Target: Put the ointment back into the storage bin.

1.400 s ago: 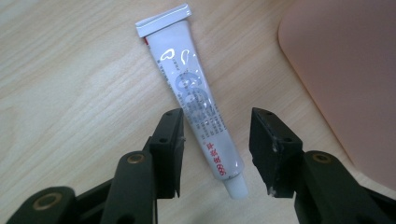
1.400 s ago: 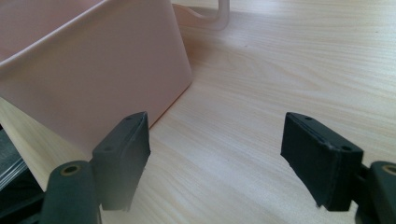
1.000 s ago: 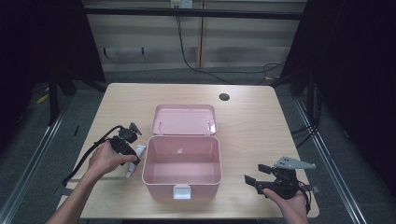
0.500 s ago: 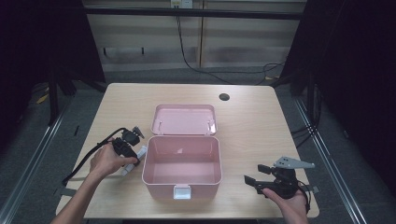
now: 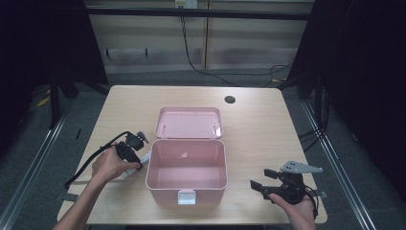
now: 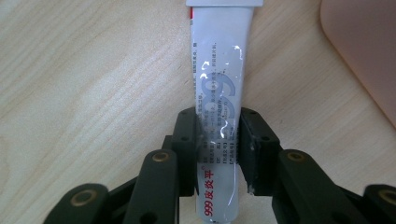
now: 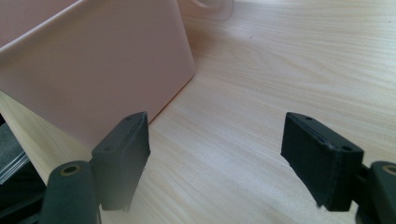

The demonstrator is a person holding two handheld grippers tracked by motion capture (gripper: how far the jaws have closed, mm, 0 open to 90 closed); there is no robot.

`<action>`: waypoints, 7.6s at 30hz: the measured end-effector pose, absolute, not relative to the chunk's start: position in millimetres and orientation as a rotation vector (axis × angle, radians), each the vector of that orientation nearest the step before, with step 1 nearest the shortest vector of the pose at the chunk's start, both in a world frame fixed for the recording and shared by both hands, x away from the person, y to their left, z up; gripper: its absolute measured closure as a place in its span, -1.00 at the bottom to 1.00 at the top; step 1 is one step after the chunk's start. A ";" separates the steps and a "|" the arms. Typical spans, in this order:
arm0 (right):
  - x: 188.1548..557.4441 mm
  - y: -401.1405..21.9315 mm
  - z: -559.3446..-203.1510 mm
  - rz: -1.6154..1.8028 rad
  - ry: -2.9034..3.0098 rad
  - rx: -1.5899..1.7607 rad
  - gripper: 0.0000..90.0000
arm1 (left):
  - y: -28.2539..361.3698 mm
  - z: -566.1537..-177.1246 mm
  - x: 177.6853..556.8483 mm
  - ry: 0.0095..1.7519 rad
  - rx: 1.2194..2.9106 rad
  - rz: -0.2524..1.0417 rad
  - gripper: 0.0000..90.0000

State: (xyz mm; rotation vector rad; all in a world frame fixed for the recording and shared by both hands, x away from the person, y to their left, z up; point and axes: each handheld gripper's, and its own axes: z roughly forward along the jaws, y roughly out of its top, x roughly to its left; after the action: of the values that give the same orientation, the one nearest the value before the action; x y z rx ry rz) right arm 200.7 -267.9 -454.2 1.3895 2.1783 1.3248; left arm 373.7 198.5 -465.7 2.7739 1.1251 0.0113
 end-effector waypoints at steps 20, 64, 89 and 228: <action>201.5 -267.6 -454.4 1.320 2.181 1.392 -0.48 | 211.8 -448.2 367.5 1.112 2.712 -0.058 0.57; 201.3 -266.1 -452.8 1.347 2.169 1.386 -0.68 | 256.3 -382.0 344.0 0.997 2.419 -0.061 0.57; 201.8 -266.8 -452.9 1.348 2.160 1.393 -0.69 | 245.0 -330.6 325.8 0.797 2.384 0.068 0.57; 201.7 -269.5 -453.6 1.344 2.182 1.410 -0.68 | 26.0 -414.2 311.6 0.234 2.916 -0.483 0.57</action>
State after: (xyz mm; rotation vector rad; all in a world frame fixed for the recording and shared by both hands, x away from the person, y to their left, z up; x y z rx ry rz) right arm 201.7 -269.5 -453.6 1.4101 2.1824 1.3437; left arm 311.6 26.0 -414.2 2.9159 0.2345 -0.4830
